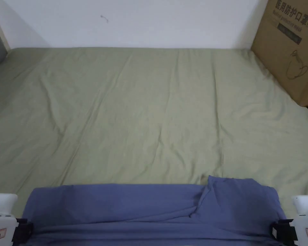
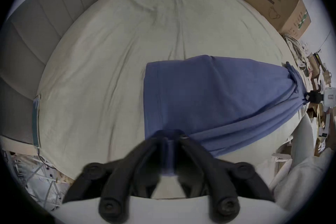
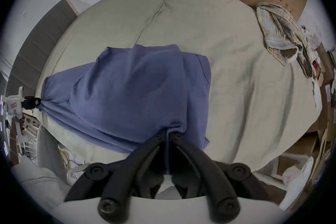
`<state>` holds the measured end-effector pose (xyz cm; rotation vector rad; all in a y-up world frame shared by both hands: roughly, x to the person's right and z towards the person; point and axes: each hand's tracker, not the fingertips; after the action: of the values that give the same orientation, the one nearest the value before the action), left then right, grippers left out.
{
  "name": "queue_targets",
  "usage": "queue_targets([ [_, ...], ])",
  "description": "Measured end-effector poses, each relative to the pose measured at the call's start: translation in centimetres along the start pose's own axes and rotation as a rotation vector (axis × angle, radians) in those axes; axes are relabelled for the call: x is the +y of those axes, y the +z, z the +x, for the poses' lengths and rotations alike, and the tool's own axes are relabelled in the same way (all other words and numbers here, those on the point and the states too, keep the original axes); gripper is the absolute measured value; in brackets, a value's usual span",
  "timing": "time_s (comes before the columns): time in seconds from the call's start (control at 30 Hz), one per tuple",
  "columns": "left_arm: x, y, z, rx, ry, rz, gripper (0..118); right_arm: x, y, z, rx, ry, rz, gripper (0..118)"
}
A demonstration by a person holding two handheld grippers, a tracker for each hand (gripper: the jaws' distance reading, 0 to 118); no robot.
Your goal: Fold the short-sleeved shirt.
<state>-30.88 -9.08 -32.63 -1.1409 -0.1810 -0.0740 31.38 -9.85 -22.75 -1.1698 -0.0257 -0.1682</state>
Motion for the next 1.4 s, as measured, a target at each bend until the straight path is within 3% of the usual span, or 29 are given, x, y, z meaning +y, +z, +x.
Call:
queue_targets([
  [0.03,0.1,0.2,0.1,-0.001,0.005,-0.009,51,0.1,0.1,0.0,0.003,0.008,0.001,37],
  [0.07,0.0,0.5,0.0,-0.018,0.016,-0.001,71,0.2,0.3,-0.2,0.005,0.021,0.007,45],
  [0.1,0.1,0.7,-0.2,-0.038,0.024,0.004,94,0.2,0.5,-0.4,0.007,0.036,0.015,52],
  [0.13,0.3,1.0,-0.4,-0.030,0.028,0.002,110,0.3,1.0,-0.7,-0.012,0.052,0.019,54],
  [0.3,1.1,4.1,-0.1,-0.029,0.067,0.090,106,1.6,3.7,-1.7,-0.045,0.068,0.105,53],
  [0.37,1.6,6.2,1.1,-0.090,0.109,0.134,96,2.6,4.8,-2.4,-0.045,0.056,0.177,53],
  [0.4,1.8,6.8,1.4,-0.110,0.110,0.163,86,3.0,5.3,-2.9,-0.040,0.052,0.212,53],
  [0.5,2.4,8.3,2.5,-0.116,0.105,0.226,21,4.3,6.6,-5.1,0.000,0.050,0.331,46],
  [0.53,2.5,8.7,3.1,-0.095,0.107,0.258,1,4.5,6.9,-6.2,0.004,0.064,0.373,21],
  [0.57,2.4,9.0,3.5,-0.076,0.110,0.289,0,4.5,6.9,-7.2,-0.010,0.069,0.426,1],
  [0.7,2.0,9.6,4.8,-0.032,0.132,0.373,0,4.1,6.1,-11.5,-0.069,0.025,0.620,1],
  [0.8,1.3,9.6,4.3,-0.069,0.186,0.375,0,3.5,5.5,-14.6,-0.037,-0.031,0.706,1],
  [0.97,-0.1,9.3,2.8,-0.106,0.247,0.364,0,2.7,5.5,-19.6,-0.128,0.118,0.848,1],
  [1.13,-1.8,8.7,0.3,-0.141,0.312,0.353,0,3.0,5.0,-22.5,-0.120,0.104,0.884,1],
  [1.23,-2.8,8.2,-1.5,-0.175,0.362,0.343,0,3.3,4.8,-24.0,-0.141,0.142,0.907,1],
  [1.4,-3.4,5.7,-5.8,-0.377,0.462,0.283,2,4.2,3.7,-25.4,-0.113,0.170,0.844,1],
])
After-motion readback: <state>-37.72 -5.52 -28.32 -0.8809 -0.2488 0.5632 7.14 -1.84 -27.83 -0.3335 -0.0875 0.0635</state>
